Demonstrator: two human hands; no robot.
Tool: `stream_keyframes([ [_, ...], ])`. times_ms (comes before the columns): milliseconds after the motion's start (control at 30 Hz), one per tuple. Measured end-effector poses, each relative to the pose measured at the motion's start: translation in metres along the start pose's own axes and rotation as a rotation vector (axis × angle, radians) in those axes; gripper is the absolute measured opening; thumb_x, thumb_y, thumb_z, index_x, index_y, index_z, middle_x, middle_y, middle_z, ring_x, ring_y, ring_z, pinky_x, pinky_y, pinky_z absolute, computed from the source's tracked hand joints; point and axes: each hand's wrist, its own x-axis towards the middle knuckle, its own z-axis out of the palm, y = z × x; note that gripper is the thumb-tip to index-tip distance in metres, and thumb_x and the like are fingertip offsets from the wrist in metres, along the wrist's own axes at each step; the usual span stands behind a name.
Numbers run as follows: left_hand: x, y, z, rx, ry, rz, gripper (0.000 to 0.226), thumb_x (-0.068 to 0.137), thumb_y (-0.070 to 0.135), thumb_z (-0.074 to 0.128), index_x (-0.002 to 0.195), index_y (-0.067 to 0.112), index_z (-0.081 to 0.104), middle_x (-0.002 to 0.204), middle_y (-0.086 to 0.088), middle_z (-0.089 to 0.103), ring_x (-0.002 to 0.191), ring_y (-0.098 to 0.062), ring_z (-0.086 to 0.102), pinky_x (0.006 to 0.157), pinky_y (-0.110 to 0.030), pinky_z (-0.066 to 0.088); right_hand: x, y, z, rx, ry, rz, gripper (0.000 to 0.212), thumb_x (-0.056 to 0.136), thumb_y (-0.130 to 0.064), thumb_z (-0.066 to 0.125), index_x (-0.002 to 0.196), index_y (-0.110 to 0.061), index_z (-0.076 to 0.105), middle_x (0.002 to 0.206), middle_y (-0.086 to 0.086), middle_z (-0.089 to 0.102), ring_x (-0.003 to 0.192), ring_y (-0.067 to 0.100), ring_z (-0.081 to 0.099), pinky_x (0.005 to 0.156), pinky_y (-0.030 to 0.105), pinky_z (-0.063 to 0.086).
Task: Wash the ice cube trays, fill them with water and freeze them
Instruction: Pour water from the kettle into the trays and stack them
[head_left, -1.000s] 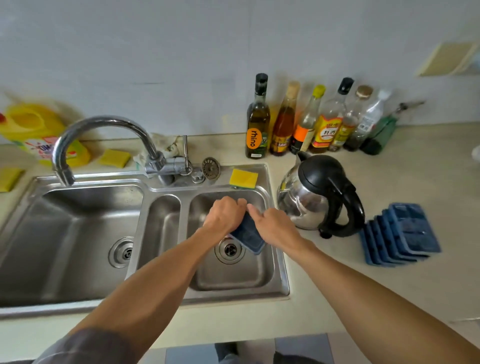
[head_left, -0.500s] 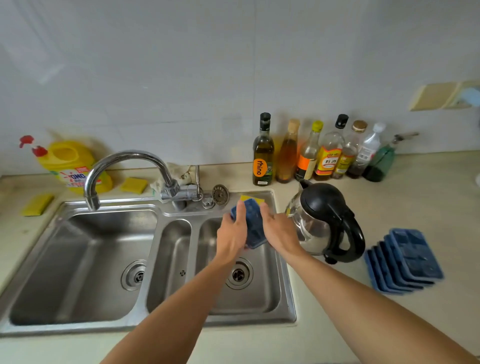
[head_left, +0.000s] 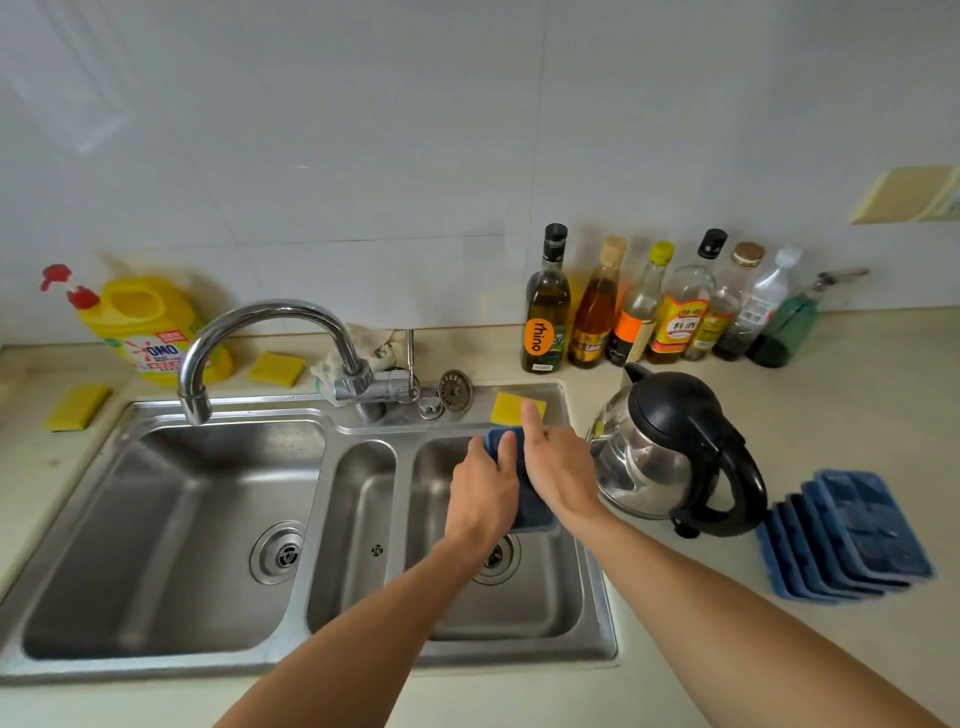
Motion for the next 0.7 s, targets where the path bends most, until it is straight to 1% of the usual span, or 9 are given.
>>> stream_keyframes([
  [67,0.002,-0.004,-0.004,-0.004,-0.012,0.015,0.040,0.102,0.055,0.038,0.100,0.019,0.055,0.097,0.000,0.066,0.091,-0.019,0.065,0.079,-0.039,0.054,0.000,0.002,0.006,0.022,0.017,-0.016,0.076,0.103,-0.066,0.026,0.059,-0.013,0.059,0.062,0.000,0.061,0.065,0.017,0.060,0.063,0.035,0.041],
  [133,0.005,-0.009,-0.006,-0.022,-0.025,0.025,0.039,0.102,0.053,0.039,0.102,0.018,0.056,0.097,0.001,0.067,0.091,-0.019,0.066,0.081,-0.040,0.056,-0.003,0.003,0.012,0.052,0.031,-0.018,0.076,0.104,-0.063,0.027,0.062,-0.011,0.063,0.058,-0.002,0.060,0.058,0.006,0.057,0.054,0.026,0.036],
  [233,0.010,-0.015,-0.008,-0.023,-0.046,0.039,0.038,0.102,0.053,0.040,0.103,0.019,0.056,0.097,0.001,0.067,0.090,-0.017,0.066,0.078,-0.037,0.054,-0.002,0.003,0.019,0.092,0.048,-0.007,0.074,0.103,-0.063,0.030,0.068,-0.009,0.067,0.060,-0.001,0.063,0.060,0.007,0.059,0.055,0.024,0.039],
  [300,0.015,-0.020,-0.009,0.000,-0.056,0.053,0.037,0.102,0.054,0.040,0.103,0.020,0.056,0.099,0.000,0.068,0.089,-0.017,0.066,0.075,-0.035,0.052,-0.001,0.002,0.019,0.109,0.041,-0.002,0.072,0.103,-0.063,0.032,0.064,-0.011,0.062,0.060,-0.001,0.062,0.060,0.007,0.058,0.055,0.026,0.038],
  [400,0.022,-0.024,-0.014,0.096,-0.023,0.114,0.037,0.102,0.055,0.041,0.102,0.020,0.055,0.099,-0.004,0.070,0.089,-0.022,0.067,0.077,-0.041,0.054,-0.005,-0.001,0.009,0.128,-0.046,-0.031,0.060,0.102,-0.060,0.040,0.064,-0.016,0.057,0.064,-0.005,0.061,0.063,0.008,0.058,0.057,0.028,0.043],
  [467,0.026,-0.026,-0.020,0.191,0.032,0.182,0.038,0.102,0.054,0.042,0.101,0.017,0.052,0.098,-0.012,0.071,0.091,-0.034,0.066,0.076,-0.044,0.053,-0.012,0.003,0.001,0.166,-0.177,-0.023,0.041,0.097,-0.056,0.055,0.081,-0.020,0.063,0.081,-0.005,0.069,0.078,0.010,0.066,0.071,0.034,0.054],
  [533,0.027,-0.026,-0.026,0.283,0.074,0.268,0.036,0.102,0.052,0.042,0.103,0.017,0.048,0.095,-0.015,0.071,0.087,-0.039,0.067,0.068,-0.040,0.048,-0.021,0.012,-0.009,0.178,-0.320,-0.018,0.030,0.094,-0.047,0.064,0.107,-0.020,0.065,0.104,-0.003,0.070,0.097,0.012,0.067,0.085,0.036,0.054],
  [600,0.023,-0.021,-0.029,0.352,0.099,0.372,0.031,0.103,0.050,0.042,0.106,0.020,0.046,0.090,-0.010,0.070,0.081,-0.036,0.068,0.065,-0.034,0.043,-0.028,0.020,-0.018,0.187,-0.436,-0.046,0.032,0.094,-0.032,0.065,0.123,-0.021,0.060,0.115,-0.003,0.067,0.105,0.009,0.063,0.087,0.030,0.049],
  [700,0.008,-0.007,-0.027,0.434,0.122,0.501,0.034,0.101,0.053,0.039,0.110,0.021,0.047,0.081,0.004,0.062,0.071,-0.028,0.069,0.062,-0.030,0.042,-0.039,0.027,-0.033,0.273,-0.492,-0.100,0.033,0.095,-0.011,0.064,0.126,-0.022,0.060,0.113,-0.006,0.068,0.103,0.002,0.063,0.082,0.019,0.046],
])
